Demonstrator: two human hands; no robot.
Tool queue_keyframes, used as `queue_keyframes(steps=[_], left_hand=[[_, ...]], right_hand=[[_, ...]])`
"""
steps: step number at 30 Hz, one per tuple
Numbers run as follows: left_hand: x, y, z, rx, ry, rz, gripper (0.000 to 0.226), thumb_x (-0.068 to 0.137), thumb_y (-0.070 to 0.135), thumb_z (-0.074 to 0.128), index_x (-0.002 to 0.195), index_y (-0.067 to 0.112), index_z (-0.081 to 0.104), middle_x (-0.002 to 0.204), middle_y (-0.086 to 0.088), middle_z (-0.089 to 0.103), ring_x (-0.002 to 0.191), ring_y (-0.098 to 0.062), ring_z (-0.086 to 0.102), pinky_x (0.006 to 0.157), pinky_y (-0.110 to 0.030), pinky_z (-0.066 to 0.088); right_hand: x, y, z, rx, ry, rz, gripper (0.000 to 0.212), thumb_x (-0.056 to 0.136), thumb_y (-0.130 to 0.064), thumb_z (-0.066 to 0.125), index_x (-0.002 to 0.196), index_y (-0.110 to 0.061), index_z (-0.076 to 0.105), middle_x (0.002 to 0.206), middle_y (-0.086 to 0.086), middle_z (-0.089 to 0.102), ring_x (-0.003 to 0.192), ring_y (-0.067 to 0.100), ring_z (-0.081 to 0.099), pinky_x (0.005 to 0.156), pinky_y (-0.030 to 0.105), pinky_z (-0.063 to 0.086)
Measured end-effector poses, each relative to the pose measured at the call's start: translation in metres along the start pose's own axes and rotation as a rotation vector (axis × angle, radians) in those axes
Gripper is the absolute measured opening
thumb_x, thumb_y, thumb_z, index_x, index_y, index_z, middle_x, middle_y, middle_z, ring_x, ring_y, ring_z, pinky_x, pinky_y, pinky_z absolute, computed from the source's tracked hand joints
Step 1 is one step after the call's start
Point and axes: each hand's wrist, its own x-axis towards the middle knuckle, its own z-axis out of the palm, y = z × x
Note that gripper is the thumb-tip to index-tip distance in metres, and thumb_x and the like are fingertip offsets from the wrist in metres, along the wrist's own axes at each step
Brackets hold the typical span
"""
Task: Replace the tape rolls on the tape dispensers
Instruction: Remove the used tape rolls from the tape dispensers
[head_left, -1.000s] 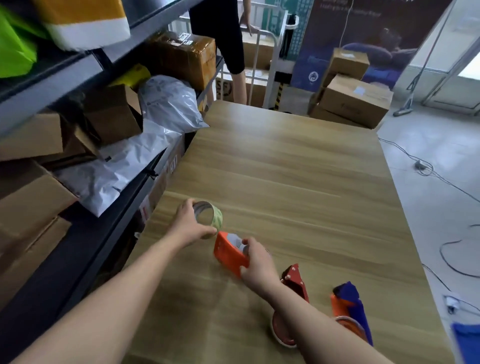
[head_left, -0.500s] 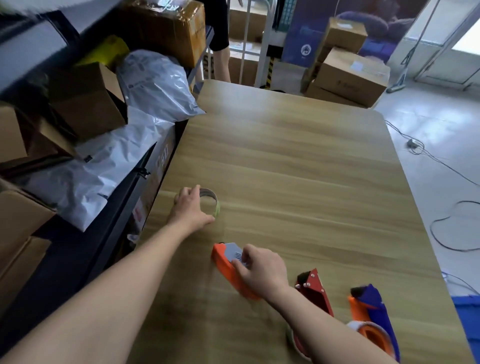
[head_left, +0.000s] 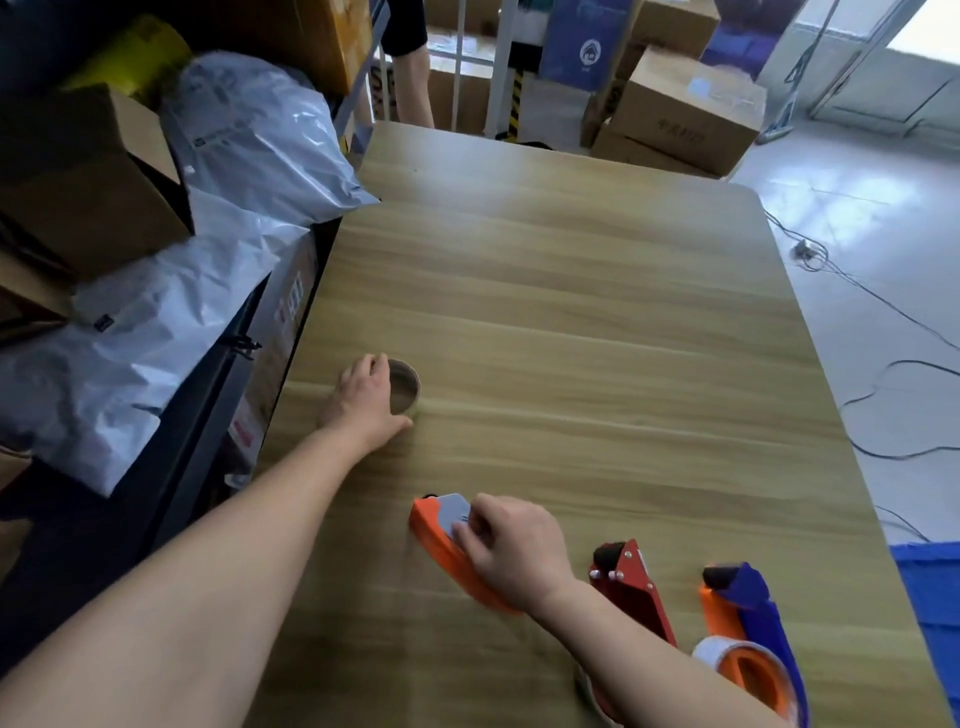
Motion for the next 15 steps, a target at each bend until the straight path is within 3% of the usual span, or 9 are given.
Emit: queue_keyframes(steps=[6,15], left_hand=[[-0.004,0.001,-0.002,0.109,-0.016,0.021,0.103,0.079,0.051,0.067,0.150,0.011,0.005,0.160,-0.008,-0.002,0.147,-0.024,0.002,0.117,-0.039,0.015],[-0.051,0.030,-0.007,0.136,0.014,0.092,0.067,0.085,0.042,0.063,0.139,0.015,0.035,0.157,-0.009,0.016,0.146,-0.026,0.008,0.115,-0.042,0.018]], right_hand=[[-0.001,-0.001,-0.001,-0.005,-0.015,0.019,0.024,0.089,-0.044,0.050,0.074,-0.026,0.044,0.083,0.002,0.066,0.081,0.028,0.060,0.061,0.032,0.032],[-0.016,0.002,-0.019,-0.077,-0.039,-0.018,0.022,0.090,-0.039,0.049,0.085,-0.019,0.056,0.095,0.005,0.066,0.091,0.029,0.061,0.068,0.034,0.042]])
